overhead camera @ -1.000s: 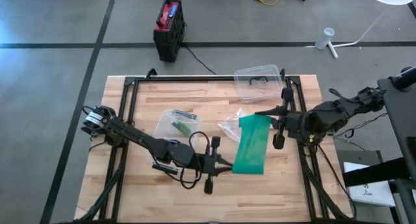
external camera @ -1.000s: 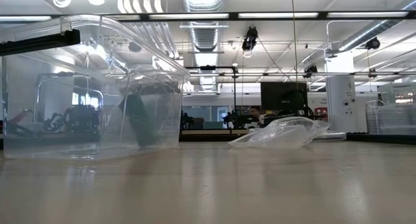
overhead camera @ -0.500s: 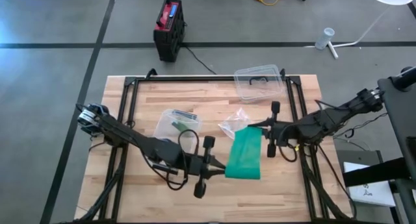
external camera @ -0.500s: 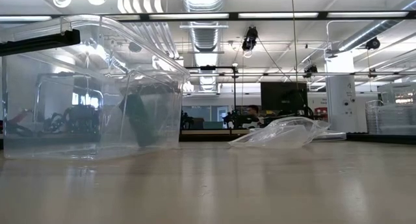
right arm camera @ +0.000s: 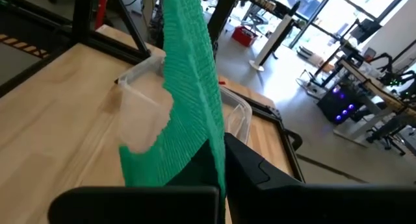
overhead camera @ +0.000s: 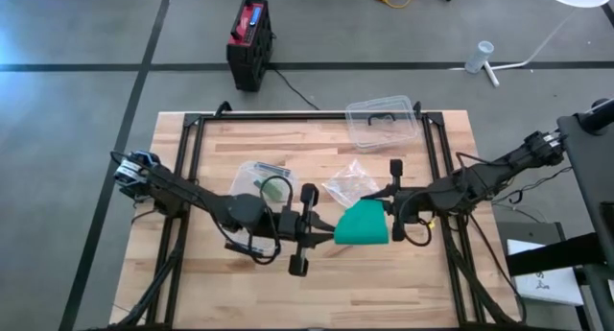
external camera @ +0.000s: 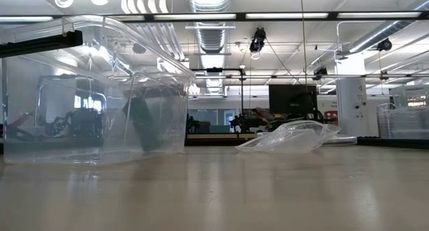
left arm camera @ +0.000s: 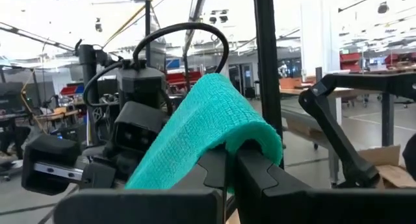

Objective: Roll bandage
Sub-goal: Roll the blue bandage

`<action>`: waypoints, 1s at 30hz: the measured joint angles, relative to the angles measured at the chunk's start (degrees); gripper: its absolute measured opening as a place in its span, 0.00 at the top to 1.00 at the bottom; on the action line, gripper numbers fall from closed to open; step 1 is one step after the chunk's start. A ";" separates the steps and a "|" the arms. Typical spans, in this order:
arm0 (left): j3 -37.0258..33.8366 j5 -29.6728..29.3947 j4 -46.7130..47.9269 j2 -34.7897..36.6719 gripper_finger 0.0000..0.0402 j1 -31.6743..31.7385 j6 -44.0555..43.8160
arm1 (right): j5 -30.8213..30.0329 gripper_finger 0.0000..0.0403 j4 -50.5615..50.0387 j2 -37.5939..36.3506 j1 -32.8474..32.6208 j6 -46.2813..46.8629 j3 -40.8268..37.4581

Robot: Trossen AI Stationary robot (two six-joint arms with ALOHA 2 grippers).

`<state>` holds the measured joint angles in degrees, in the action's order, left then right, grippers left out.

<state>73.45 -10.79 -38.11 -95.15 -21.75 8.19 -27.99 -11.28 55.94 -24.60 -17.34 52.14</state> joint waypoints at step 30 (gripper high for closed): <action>-0.09 -11.06 2.62 5.84 1.00 3.43 -3.32 | 2.67 1.00 -1.95 -2.27 -5.33 8.05 -0.02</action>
<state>73.36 -21.84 -35.49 -89.31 -18.32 4.87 -25.32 -13.24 53.67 -29.93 -9.29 52.12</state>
